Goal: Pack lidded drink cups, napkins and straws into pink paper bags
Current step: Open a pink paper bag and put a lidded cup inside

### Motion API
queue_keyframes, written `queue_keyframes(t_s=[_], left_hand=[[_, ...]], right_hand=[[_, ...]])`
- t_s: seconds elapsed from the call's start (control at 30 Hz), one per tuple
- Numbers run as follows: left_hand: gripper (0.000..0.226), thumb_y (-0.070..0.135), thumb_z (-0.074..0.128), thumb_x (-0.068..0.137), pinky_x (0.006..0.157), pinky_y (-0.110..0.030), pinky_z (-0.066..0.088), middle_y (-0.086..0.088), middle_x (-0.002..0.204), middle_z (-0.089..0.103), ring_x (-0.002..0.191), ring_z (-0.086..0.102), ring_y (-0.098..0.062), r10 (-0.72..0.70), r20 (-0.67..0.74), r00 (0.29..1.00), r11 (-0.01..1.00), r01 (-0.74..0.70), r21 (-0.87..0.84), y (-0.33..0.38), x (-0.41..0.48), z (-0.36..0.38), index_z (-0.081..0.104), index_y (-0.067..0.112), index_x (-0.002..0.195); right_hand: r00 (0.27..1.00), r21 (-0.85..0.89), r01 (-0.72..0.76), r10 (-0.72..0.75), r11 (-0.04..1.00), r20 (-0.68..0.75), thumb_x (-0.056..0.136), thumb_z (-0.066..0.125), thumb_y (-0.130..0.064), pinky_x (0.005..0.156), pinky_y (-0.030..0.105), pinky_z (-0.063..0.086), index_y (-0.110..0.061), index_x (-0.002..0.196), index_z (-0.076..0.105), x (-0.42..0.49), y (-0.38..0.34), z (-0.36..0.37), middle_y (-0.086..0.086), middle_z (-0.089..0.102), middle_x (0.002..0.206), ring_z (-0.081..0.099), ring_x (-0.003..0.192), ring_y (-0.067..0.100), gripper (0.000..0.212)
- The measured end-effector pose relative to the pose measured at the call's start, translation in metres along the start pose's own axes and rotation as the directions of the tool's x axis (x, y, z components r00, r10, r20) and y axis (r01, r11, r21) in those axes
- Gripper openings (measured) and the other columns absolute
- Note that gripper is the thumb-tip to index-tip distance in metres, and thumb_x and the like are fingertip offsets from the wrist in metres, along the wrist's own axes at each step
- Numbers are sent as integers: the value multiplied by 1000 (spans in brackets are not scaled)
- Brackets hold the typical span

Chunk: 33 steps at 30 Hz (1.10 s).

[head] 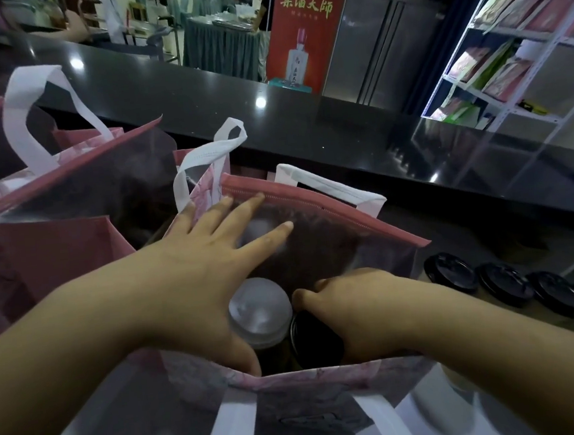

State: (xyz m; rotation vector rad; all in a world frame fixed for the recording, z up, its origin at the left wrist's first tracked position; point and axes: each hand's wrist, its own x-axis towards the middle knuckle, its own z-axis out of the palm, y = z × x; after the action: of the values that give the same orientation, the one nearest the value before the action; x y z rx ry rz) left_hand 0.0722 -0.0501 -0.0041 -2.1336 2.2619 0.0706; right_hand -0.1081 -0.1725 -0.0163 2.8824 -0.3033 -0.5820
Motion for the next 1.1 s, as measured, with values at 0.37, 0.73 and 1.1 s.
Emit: queue_keyframes(t_s=[0.37, 0.73, 1.1], left_hand=[[127, 87, 49, 40, 112, -43, -10, 20, 133, -48, 130, -34, -9, -16, -36, 999, 999, 14, -37, 2, -2, 1, -40, 52, 122], [102, 79, 39, 63, 109, -34, 26, 12, 140, 4, 132, 24, -19, 5, -239, 971, 998, -21, -62, 1, 0, -8, 4, 31, 145], [58, 57, 46, 74, 61, -35, 55, -1, 113, 58, 78, 58, -15, 138, -446, 884, 988, -157, -4, 38, -11, -56, 61, 20, 116]], right_hand=[[999, 0, 32, -32, 999, -25, 79, 69, -32, 75, 37, 49, -24, 138, 32, 2, 0, 8, 6, 55, 117, 56, 100, 27, 70], [993, 163, -30, 48, 986, -106, 84, 63, -31, 80, 29, 41, -35, 135, 39, -13, 6, -3, -5, 49, 131, 51, 113, 19, 57], [824, 376, -158, 332, 913, -459, 84, 64, -39, 77, 34, 52, -30, 116, 57, -109, -1, -45, -11, 61, 105, 57, 90, 9, 34]])
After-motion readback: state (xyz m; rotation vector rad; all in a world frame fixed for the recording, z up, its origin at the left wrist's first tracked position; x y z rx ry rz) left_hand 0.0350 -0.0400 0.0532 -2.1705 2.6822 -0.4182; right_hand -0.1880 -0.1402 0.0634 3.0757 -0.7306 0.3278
